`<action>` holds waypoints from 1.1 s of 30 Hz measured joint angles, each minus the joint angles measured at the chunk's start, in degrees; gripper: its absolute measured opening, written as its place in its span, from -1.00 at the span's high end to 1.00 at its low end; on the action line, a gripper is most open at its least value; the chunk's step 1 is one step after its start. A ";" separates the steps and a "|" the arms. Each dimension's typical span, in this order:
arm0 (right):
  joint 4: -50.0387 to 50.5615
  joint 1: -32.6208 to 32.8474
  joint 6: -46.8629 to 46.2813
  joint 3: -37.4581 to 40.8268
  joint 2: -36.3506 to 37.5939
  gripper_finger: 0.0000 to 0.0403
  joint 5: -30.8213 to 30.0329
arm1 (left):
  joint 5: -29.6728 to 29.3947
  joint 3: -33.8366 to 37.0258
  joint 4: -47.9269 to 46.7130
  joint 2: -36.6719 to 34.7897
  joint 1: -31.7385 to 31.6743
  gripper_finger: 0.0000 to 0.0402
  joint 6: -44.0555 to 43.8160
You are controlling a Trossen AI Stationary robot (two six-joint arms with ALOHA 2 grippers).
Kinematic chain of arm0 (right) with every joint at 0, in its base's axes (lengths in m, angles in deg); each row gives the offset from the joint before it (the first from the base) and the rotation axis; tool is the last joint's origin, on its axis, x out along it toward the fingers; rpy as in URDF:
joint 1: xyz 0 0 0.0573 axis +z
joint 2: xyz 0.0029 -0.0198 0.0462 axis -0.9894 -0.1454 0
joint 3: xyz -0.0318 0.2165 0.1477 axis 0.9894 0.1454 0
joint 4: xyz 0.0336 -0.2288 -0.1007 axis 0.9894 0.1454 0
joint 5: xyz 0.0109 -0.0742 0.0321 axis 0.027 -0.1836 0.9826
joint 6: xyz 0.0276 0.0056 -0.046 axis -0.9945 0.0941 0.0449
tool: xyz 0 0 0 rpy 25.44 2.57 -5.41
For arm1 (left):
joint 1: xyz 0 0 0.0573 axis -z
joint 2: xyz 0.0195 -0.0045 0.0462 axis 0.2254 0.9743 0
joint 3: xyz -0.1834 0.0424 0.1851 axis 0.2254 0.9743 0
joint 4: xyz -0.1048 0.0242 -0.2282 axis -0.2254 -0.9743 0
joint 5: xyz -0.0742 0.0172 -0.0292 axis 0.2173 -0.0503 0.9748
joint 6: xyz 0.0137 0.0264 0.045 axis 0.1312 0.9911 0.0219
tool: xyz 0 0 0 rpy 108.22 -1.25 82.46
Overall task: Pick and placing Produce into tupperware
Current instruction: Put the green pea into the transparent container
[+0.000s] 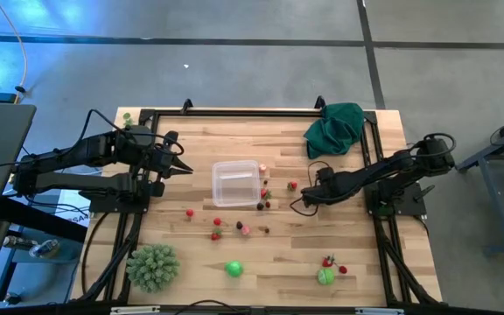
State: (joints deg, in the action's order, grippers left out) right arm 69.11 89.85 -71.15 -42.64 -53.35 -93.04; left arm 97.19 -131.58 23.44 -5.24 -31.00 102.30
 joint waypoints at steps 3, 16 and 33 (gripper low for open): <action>-0.02 0.00 1.42 0.00 0.00 0.35 0.09 | 0.00 0.00 0.01 -0.01 0.00 0.91 0.00; -0.35 0.21 4.11 -1.02 0.54 0.35 -1.16 | 0.00 0.00 0.00 0.00 0.00 0.91 0.00; 2.53 -0.31 34.45 -29.10 0.81 0.41 -15.20 | 0.00 0.00 0.00 -0.01 0.00 0.91 0.00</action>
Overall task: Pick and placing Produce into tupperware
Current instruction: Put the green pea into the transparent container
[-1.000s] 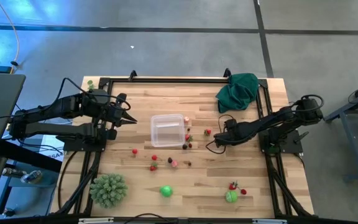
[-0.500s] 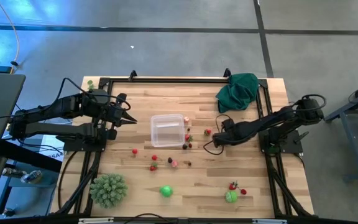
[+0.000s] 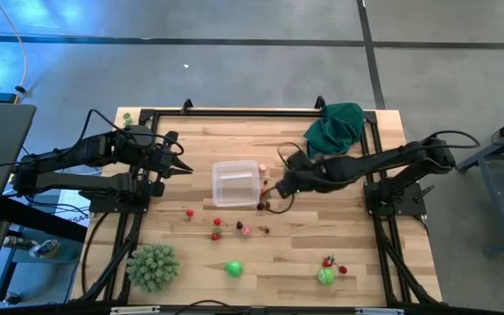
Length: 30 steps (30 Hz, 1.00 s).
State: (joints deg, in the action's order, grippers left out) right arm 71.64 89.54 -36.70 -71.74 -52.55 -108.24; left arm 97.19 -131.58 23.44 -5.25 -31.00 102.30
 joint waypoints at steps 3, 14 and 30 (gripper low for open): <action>-5.75 -0.99 10.23 -5.88 0.00 0.41 0.21 | 0.00 0.00 0.00 -0.02 0.00 0.91 0.00; -12.79 -11.42 31.92 -22.23 -16.12 0.41 20.08 | 0.00 0.00 0.01 -0.01 -0.01 0.91 0.00; -12.70 -14.71 41.76 -29.00 -37.39 0.41 36.96 | 0.00 0.00 0.02 -0.01 -0.01 0.91 0.00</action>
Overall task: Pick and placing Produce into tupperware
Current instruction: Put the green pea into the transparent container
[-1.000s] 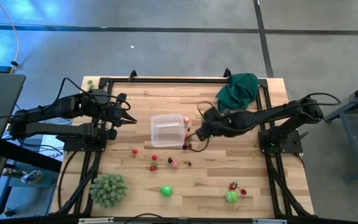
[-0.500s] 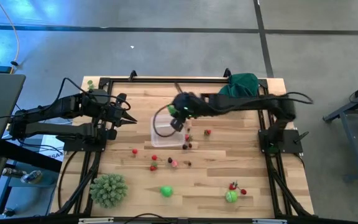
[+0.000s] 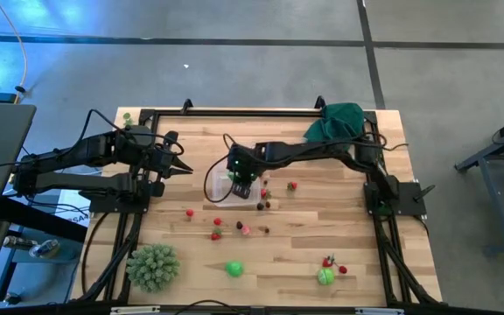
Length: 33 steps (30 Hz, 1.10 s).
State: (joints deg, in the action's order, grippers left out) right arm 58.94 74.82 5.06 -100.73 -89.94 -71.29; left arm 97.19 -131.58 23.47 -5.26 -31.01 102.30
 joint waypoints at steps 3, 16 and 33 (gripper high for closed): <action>1.34 0.07 0.34 -0.02 -1.29 0.41 0.06 | 0.00 0.00 0.00 -0.01 0.01 0.91 0.00; 10.43 3.76 -0.27 -0.04 -2.47 0.41 -2.19 | 0.00 0.00 -0.01 -0.01 -0.01 0.91 0.00; 5.07 1.76 1.04 -0.04 -2.27 0.14 -8.39 | 0.00 0.00 -0.01 0.00 -0.01 0.91 0.00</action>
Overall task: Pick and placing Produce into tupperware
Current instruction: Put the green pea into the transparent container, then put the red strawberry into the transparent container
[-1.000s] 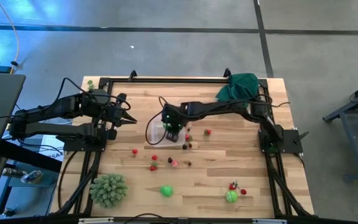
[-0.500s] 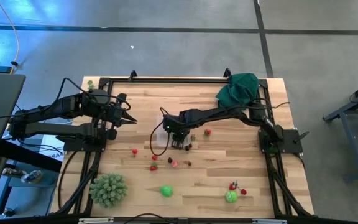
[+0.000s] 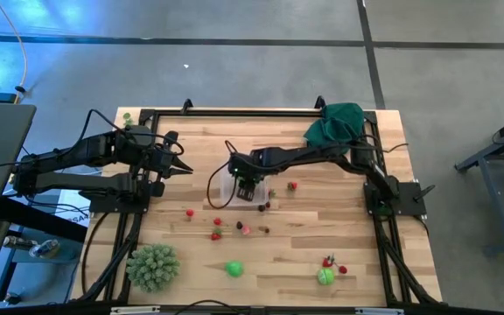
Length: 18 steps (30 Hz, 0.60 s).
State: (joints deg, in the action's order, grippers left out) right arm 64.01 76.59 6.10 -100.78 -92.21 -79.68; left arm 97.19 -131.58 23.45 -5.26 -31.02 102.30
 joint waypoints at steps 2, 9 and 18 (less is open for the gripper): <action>0.01 -0.50 0.01 0.00 0.00 0.13 0.75 | 0.00 0.00 0.00 0.01 0.02 0.91 0.00; -2.07 -0.95 0.56 -0.03 0.02 0.12 0.81 | 0.00 0.00 -0.01 0.01 0.01 0.91 0.00; 4.81 -0.50 2.98 -8.15 0.13 0.12 0.02 | 0.00 0.00 0.00 0.01 0.00 0.91 0.00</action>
State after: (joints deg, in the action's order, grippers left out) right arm 68.82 76.09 9.08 -108.92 -92.09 -79.66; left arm 97.19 -131.58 23.46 -5.26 -31.03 102.30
